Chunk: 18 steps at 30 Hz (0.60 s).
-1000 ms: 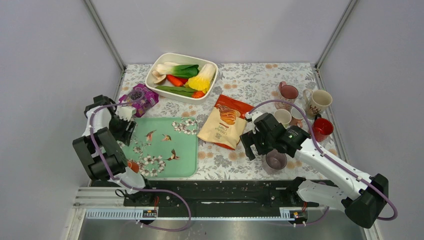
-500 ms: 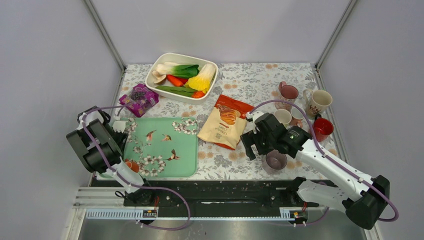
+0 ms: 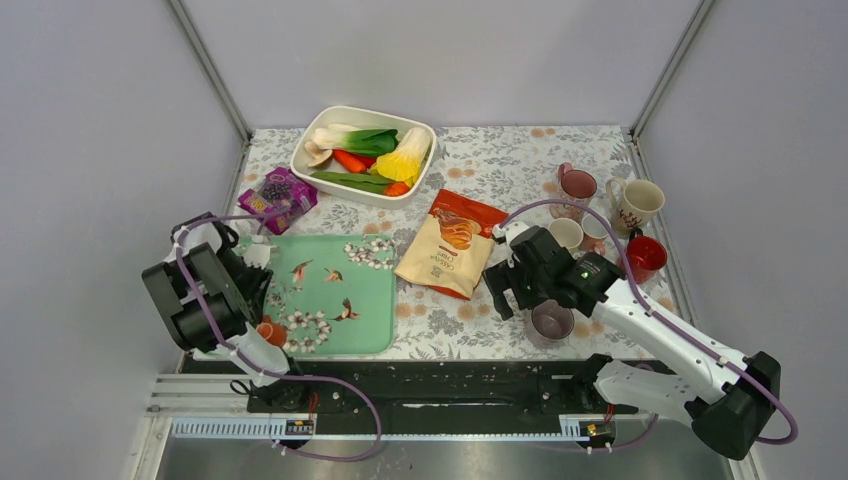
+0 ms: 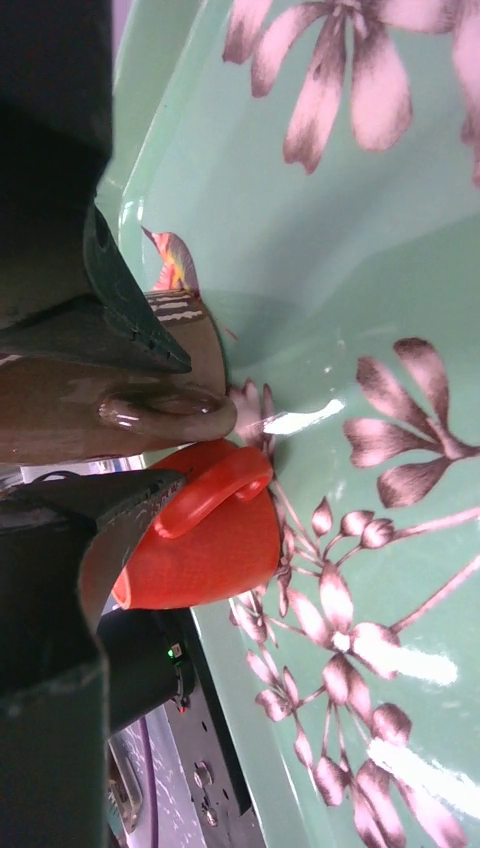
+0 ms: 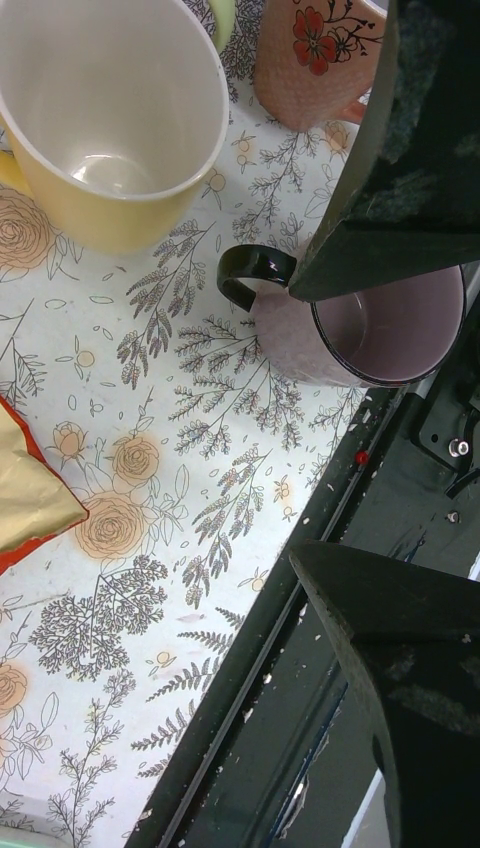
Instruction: Turn the mug right side up
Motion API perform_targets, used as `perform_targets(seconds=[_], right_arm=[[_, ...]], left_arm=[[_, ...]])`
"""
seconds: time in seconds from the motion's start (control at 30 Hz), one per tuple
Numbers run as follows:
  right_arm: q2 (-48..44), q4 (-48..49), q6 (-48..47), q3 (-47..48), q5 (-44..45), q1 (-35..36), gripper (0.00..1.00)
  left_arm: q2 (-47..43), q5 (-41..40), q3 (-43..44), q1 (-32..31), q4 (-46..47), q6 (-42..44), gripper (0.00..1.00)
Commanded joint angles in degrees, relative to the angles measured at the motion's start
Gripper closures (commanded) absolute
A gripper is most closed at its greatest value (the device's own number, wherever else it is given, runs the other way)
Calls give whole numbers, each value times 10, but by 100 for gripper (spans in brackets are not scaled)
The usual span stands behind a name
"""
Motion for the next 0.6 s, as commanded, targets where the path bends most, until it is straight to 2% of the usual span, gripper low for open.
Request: perform_targets(seconds=[0.0, 0.23, 0.43, 0.57], right_arm=[[-7, 0, -9, 2, 13, 1, 1], [-13, 0, -11, 0, 10, 1, 1], [-14, 0, -12, 0, 9, 1, 1], [-14, 1, -11, 0, 9, 1, 2]], left_arm=[[-45, -13, -8, -2, -12, 18, 56], [-42, -101, -45, -2, 40, 33, 54], [-29, -108, -59, -2, 64, 33, 58], [-28, -109, -47, -2, 66, 31, 54]])
